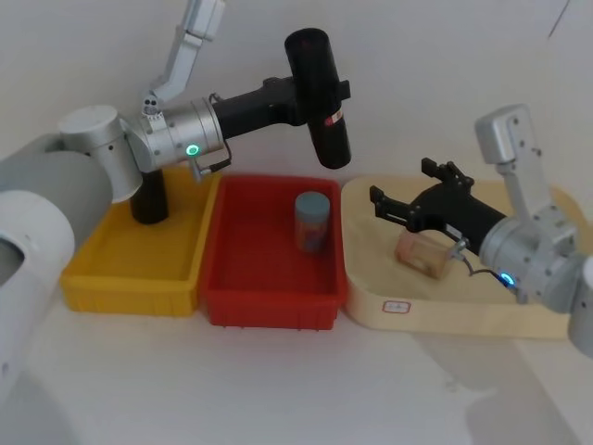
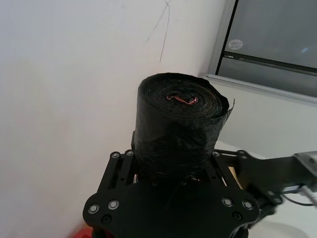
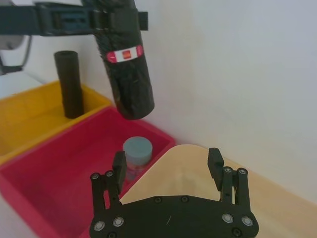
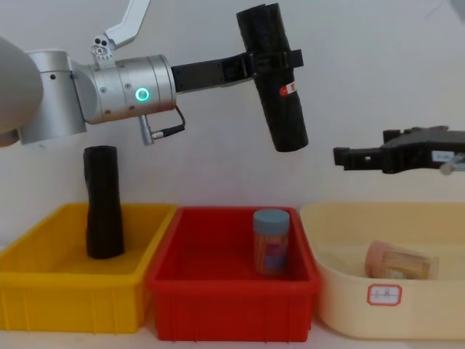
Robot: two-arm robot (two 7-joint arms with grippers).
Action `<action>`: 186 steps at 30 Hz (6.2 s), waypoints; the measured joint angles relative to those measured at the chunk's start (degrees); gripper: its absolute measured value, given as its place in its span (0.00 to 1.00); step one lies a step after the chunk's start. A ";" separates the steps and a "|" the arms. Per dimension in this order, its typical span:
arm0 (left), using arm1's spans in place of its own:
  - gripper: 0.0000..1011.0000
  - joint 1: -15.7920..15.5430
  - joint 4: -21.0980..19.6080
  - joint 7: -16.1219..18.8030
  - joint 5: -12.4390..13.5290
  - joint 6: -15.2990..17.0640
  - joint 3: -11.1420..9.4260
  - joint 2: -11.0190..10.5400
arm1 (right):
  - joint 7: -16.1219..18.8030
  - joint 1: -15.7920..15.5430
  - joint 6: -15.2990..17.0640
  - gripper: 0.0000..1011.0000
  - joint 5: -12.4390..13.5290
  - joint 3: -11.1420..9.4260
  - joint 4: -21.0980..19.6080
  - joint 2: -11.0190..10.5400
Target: Pick up the garbage bag with the one hand and transfer it to the other hand.
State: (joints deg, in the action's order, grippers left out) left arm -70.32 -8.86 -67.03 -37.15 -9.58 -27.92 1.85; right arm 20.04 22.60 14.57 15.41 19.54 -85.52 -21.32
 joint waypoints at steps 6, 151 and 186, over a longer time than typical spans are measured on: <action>0.48 -0.90 1.76 -0.95 -0.40 -0.51 -0.40 0.50 | -0.46 3.29 0.27 0.99 -1.68 1.52 4.01 1.67; 0.99 -2.59 5.04 -2.60 -1.04 -1.40 -1.17 1.41 | -3.64 11.75 4.69 0.50 -9.44 4.19 7.75 5.29; 0.99 -2.59 5.04 -2.60 -1.04 -1.40 -1.17 1.40 | -8.79 -6.09 9.10 0.50 -3.94 -12.74 -3.44 -0.89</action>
State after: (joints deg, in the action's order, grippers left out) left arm -72.91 -3.83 -69.63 -38.18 -10.98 -29.09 3.26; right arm 11.25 16.51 23.67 11.46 6.80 -88.97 -22.21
